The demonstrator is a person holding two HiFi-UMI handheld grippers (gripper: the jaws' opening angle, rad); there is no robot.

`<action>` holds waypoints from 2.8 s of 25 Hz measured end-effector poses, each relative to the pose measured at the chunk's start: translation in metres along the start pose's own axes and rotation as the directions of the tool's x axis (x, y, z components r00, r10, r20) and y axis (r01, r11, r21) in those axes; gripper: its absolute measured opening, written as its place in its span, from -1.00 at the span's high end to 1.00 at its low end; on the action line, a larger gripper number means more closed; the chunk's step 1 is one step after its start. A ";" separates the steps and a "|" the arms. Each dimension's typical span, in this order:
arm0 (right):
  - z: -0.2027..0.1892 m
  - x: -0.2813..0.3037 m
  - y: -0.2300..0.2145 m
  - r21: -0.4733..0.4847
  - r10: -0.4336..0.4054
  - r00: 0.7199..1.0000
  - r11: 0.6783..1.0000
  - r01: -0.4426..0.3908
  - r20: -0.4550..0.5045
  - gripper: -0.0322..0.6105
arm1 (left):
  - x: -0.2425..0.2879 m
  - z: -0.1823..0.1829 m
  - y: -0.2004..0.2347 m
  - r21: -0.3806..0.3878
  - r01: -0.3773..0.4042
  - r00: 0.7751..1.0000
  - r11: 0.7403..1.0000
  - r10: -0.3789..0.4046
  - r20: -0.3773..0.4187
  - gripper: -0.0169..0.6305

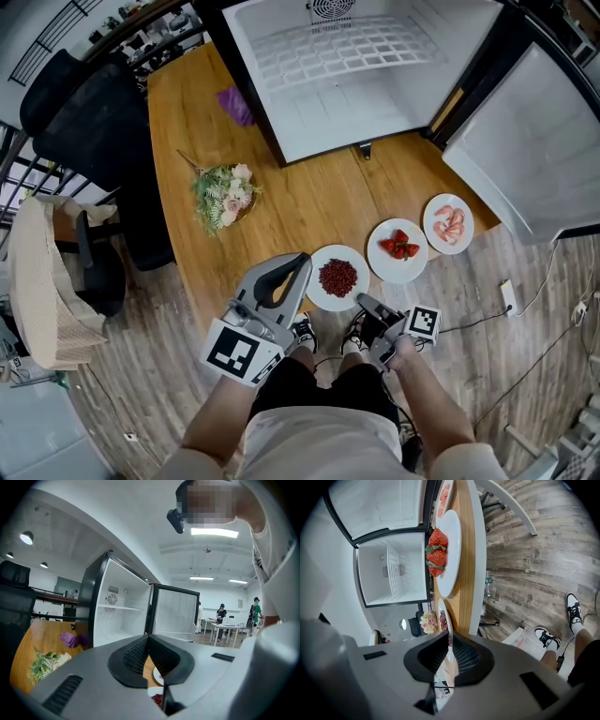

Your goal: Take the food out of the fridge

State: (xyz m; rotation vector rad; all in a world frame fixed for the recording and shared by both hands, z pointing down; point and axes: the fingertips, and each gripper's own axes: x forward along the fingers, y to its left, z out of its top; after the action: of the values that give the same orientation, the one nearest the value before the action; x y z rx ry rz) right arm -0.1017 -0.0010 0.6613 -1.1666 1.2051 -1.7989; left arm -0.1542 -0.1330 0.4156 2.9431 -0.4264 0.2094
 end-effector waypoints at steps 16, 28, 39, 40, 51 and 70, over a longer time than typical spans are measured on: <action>0.005 -0.012 -0.010 -0.082 -0.066 0.997 0.994 0.068 0.026 0.63 | -0.003 0.001 -0.004 0.003 0.001 1.000 1.000 -0.001 0.004 0.92; 0.054 -0.080 0.097 -0.533 0.006 0.966 0.835 0.137 0.257 0.84 | -0.003 0.022 -0.012 0.012 0.005 0.999 1.000 -0.005 0.035 0.92; 0.069 -0.129 0.273 -0.879 0.276 0.889 0.416 0.231 0.364 0.84 | -0.017 0.064 -0.033 0.056 -0.003 0.997 0.998 -0.002 0.082 0.92; 0.068 -0.132 0.290 -0.895 0.301 0.881 0.375 0.242 0.364 0.84 | -0.018 0.071 -0.033 0.063 -0.007 0.995 0.998 0.001 0.097 0.92; 0.029 -0.165 0.397 -0.931 0.410 0.844 0.044 0.361 0.346 0.84 | -0.038 0.123 -0.051 0.120 -0.033 0.985 0.992 0.012 0.173 0.92; 0.029 -0.159 0.394 -0.942 0.370 0.870 0.044 0.334 0.325 0.84 | -0.035 0.126 -0.055 0.123 -0.023 0.983 0.992 0.000 0.186 0.92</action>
State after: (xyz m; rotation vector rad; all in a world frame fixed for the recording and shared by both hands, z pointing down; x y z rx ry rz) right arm 0.0042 -0.0099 0.2492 -2.1475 2.1691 -0.0868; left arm -0.1568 -0.0938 0.2792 3.0965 -0.4711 -0.0402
